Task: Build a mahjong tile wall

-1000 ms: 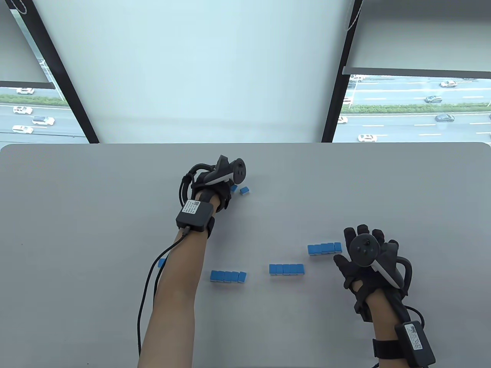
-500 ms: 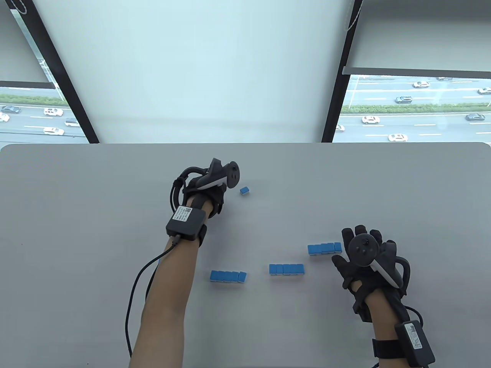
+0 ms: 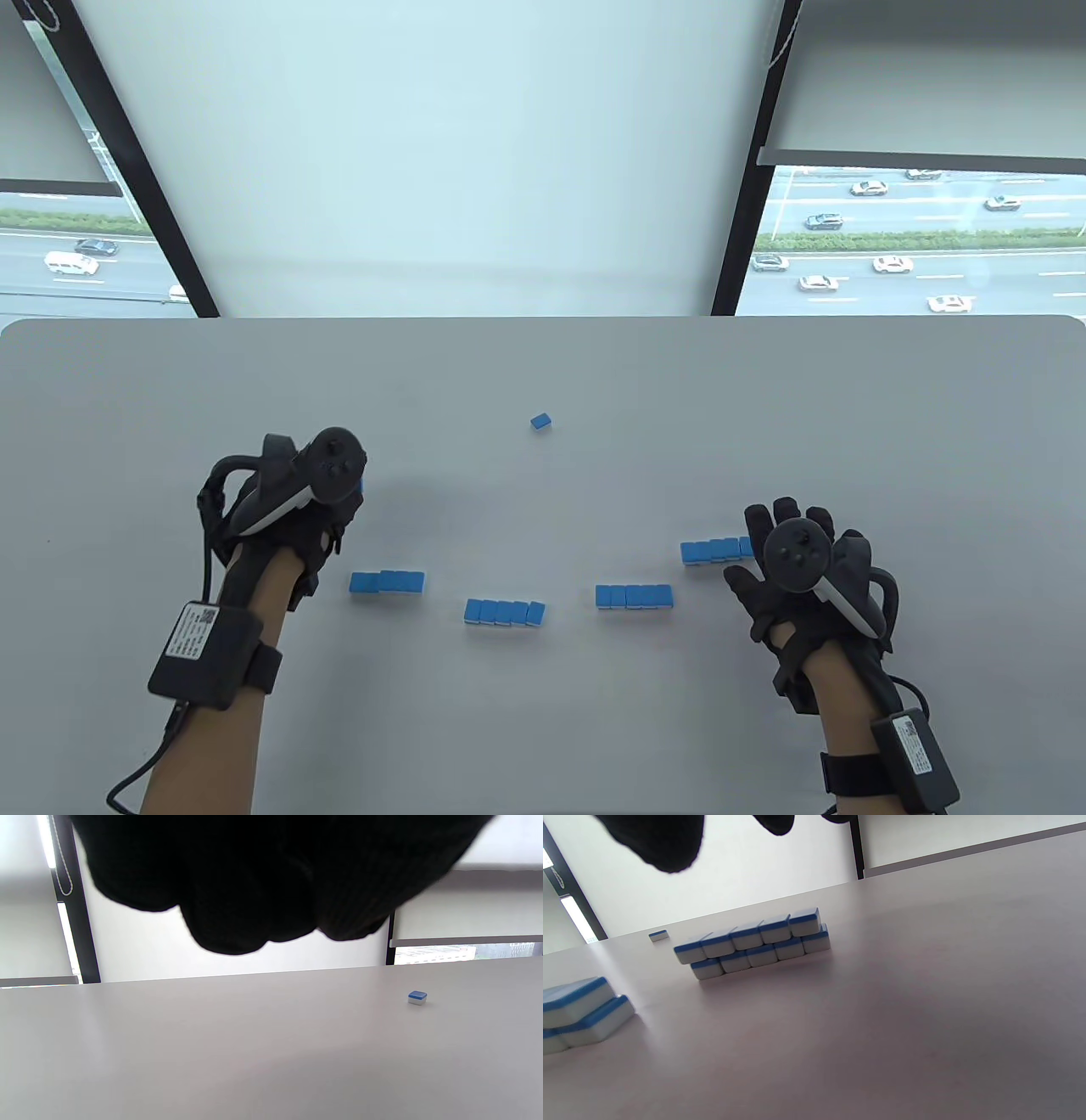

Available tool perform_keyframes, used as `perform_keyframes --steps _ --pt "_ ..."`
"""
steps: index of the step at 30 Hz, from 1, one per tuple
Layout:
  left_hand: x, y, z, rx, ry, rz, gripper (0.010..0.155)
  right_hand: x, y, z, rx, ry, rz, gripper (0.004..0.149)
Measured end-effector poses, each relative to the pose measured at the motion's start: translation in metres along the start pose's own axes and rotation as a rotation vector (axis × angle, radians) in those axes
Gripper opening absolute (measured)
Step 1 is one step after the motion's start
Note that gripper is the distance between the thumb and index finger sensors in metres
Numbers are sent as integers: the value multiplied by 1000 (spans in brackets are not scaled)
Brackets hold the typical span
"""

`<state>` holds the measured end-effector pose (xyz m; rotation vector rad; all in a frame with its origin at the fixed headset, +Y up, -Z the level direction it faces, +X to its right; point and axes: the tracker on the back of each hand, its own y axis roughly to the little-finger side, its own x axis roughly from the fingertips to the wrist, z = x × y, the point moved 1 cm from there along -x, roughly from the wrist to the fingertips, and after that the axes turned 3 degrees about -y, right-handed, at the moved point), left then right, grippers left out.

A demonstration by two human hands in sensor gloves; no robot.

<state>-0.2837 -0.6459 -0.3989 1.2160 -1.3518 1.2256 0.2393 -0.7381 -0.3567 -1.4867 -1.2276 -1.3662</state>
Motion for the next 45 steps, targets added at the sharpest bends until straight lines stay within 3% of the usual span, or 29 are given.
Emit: perform_keyframes --steps 7,9,16,45 --pt "39 9 45 94 -18 -13 59 -3 2 -3 5 -12 -14 77" --pt "39 4 58 109 55 -1 59 -3 3 -3 6 -14 -20 78" --pt "36 -8 82 50 164 18 58 -3 7 -2 10 -14 -39 78" --pt "35 -18 91 13 228 38 57 -1 6 -1 23 -19 -45 78"
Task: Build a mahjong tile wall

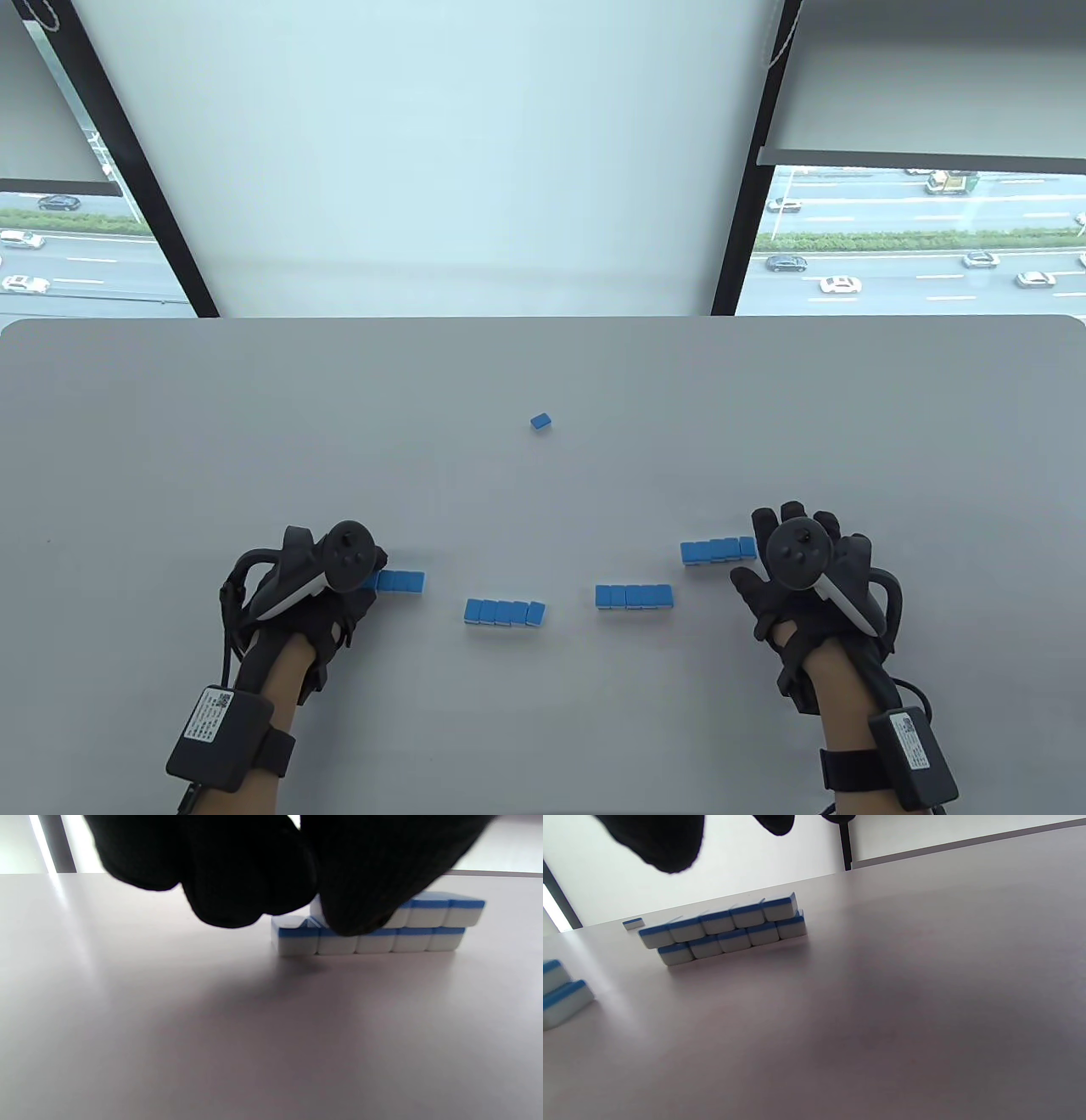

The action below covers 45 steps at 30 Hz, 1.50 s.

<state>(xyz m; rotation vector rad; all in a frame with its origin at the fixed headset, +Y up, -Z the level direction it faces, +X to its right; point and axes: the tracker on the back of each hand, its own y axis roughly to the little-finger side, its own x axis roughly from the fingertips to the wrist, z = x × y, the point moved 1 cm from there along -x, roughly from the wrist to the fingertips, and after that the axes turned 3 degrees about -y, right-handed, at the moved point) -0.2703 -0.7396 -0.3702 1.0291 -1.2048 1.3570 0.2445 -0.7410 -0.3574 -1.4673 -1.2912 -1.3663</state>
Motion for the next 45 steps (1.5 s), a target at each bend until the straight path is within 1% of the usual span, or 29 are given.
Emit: perform_keyframes --steps 6,12,16,19,21,25,27,31,33,35,37,38,41,44,45 --pt "2 4 -1 21 13 -13 61 0 0 2 -7 9 5 77" --pt "8 7 -14 49 -15 -20 64 1 -2 3 -1 19 15 78" --pt "10 -10 -34 64 -75 32 65 3 -4 7 4 33 20 78" --pt "3 -31 -47 26 -104 90 67 4 -3 9 -1 41 20 78" --pt "-8 -50 -55 -24 -116 146 70 5 -2 9 -6 43 18 78" --pt "-41 -85 -64 -52 -87 230 75 5 -1 10 -8 46 14 78" --pt "-64 -102 -68 -67 -74 260 77 6 -1 10 -7 46 11 78" --pt "-114 -125 -69 -119 -44 267 79 6 0 10 -5 43 8 78" --pt "-138 -132 -65 -135 -19 262 80 6 0 10 -2 42 7 78" --pt "-164 -139 -57 -136 27 248 87 6 0 10 0 42 5 78" --pt "-184 -145 -49 -119 88 227 91 6 0 10 6 39 3 78" --pt "-193 -147 -45 -110 99 214 92 6 -1 10 8 37 3 78" --pt "-216 -153 -37 -106 119 170 92 6 -1 10 12 35 2 78" --pt "-232 -157 -30 -144 140 136 91 6 -1 10 13 32 1 78" --pt "-236 -157 -31 -124 129 133 89 6 -1 9 11 31 1 78"
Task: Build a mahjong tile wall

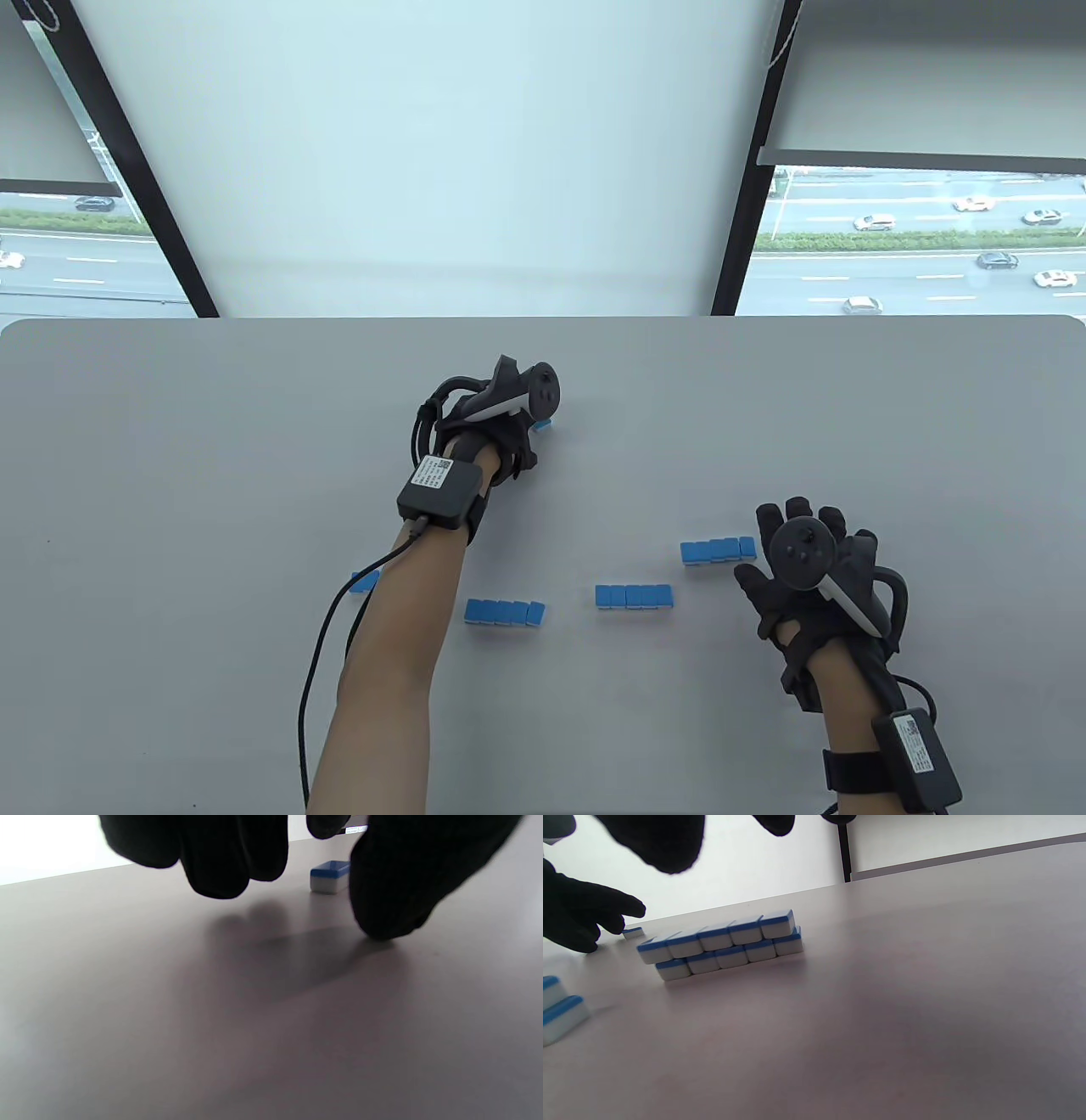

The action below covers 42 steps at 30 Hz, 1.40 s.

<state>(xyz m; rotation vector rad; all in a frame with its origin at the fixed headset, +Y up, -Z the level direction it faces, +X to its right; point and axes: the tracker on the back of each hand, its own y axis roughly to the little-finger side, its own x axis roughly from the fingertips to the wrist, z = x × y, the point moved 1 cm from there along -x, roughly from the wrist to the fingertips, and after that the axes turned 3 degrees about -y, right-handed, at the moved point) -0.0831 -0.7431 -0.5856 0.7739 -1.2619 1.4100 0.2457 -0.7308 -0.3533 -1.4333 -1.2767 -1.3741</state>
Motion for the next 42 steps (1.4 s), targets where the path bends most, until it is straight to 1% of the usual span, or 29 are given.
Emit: perform_keyframes --steps 2,4,8,10,11,13,16,17,20,22,24,27,29,31,33,34,36,38,40,41,42 --pt "-5 -1 0 62 -12 -1 87 0 0 0 0 -1 0 78" --pt "-8 -3 -1 57 -19 3 82 0 -1 0 0 -2 3 78" --pt "-8 -12 -4 -20 -70 23 66 -1 -2 0 10 1 6 78" --pt "-6 -17 -5 -69 -118 44 58 -1 -2 0 10 -1 6 78" --pt "-3 -20 -5 -105 -140 50 57 -1 -2 0 7 -4 6 78" --pt "3 -23 -4 -126 -120 47 58 -1 -2 0 9 -5 4 78" --pt "19 -22 -5 -149 -67 36 58 -1 -2 0 2 -4 4 78" --pt "23 -21 -6 -156 -69 31 58 -1 -2 0 2 -4 4 78" --pt "54 -11 -16 -214 -102 17 58 -2 -2 -1 -5 -8 7 78" --pt "75 -1 -23 -224 -137 17 58 -1 -3 -1 -6 -7 10 78" --pt "99 12 -29 -201 -175 5 58 -1 -4 0 -10 -5 16 78" --pt "142 39 -36 -139 -211 -23 59 1 -4 1 -22 0 23 78" --pt "165 54 -39 -121 -240 -44 59 1 -4 1 -26 0 25 78" --pt "192 73 -42 -99 -289 -71 59 0 -4 1 -33 -6 28 78" --pt "211 87 -43 -72 -321 -92 59 0 -5 0 -35 -12 30 78" --pt "223 96 -42 -44 -348 -106 59 0 -5 -1 -36 -15 33 78" --pt "241 110 -38 18 -386 -124 59 0 -6 -2 -35 -19 35 78" --pt "253 120 -31 73 -420 -134 59 -1 -7 -2 -33 -22 36 78" --pt "266 130 -17 115 -455 -155 58 -1 -7 -3 -31 -26 35 78" --pt "268 132 -13 126 -463 -158 58 -1 -7 -3 -30 -27 34 78" --pt "272 136 -4 157 -475 -166 59 -1 -7 -3 -30 -27 33 78"
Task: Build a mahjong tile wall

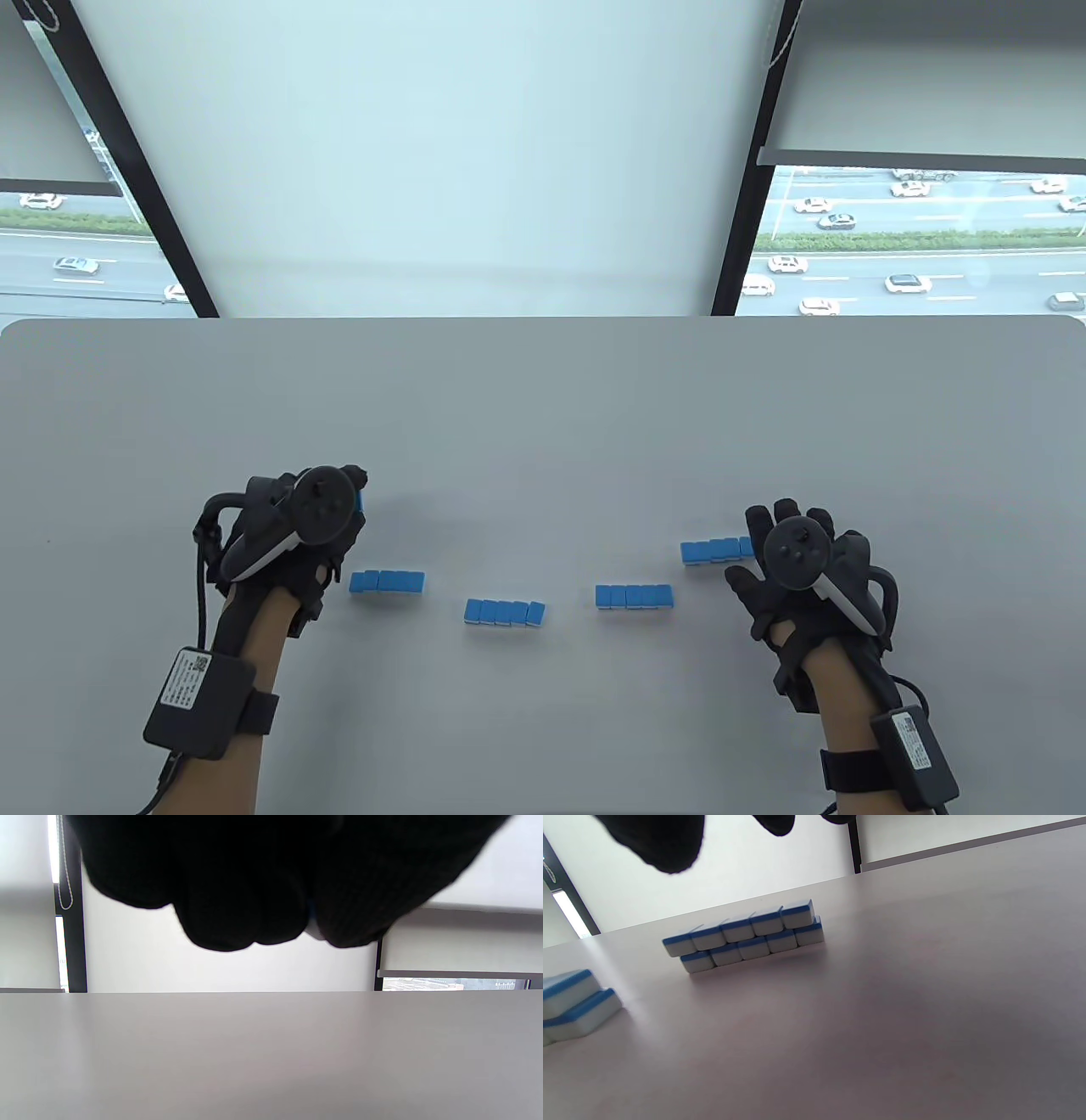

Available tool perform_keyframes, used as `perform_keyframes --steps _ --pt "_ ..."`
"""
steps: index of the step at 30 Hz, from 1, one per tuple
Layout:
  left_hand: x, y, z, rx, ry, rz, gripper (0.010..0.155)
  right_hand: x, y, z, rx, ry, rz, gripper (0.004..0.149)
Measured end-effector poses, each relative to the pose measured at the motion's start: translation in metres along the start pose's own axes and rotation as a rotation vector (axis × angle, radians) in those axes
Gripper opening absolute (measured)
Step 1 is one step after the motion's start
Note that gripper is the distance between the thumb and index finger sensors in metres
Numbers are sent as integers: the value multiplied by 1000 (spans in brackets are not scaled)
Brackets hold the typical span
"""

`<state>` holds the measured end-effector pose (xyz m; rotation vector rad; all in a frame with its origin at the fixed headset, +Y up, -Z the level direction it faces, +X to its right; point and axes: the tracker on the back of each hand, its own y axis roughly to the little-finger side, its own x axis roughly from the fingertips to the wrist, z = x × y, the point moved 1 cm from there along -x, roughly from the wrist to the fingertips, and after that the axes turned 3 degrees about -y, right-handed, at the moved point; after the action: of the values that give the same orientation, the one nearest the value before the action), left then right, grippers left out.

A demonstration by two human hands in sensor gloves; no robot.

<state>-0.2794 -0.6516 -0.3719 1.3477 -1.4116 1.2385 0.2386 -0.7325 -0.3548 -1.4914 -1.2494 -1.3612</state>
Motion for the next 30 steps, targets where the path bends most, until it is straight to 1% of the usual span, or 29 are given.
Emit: perform_keyframes --steps 2,3,4,5,7,10,11,18,25,30 --pt "11 7 11 41 -17 -14 58 0 0 0 -3 -2 -3 78" --pt "14 10 16 56 -10 -17 58 0 1 -1 -3 -3 -5 78" --pt "14 12 19 65 21 -20 58 0 1 -1 -2 -5 -9 78" --pt "15 12 20 63 41 -16 58 -1 2 -2 -2 -9 -13 78" --pt "16 11 21 21 22 -11 58 -2 3 -2 -1 -13 -20 78" --pt "17 9 35 73 76 -5 58 -3 4 -2 -2 -13 -25 78" --pt "16 8 41 75 110 -7 58 -3 5 -2 -2 -12 -26 78" --pt "13 9 64 3 233 -23 58 -3 5 -3 8 -14 -30 77" --pt "13 11 77 -18 331 -40 57 -3 4 -3 15 -20 -29 78" --pt "13 11 80 -30 357 -43 56 -3 4 -4 15 -18 -30 78"
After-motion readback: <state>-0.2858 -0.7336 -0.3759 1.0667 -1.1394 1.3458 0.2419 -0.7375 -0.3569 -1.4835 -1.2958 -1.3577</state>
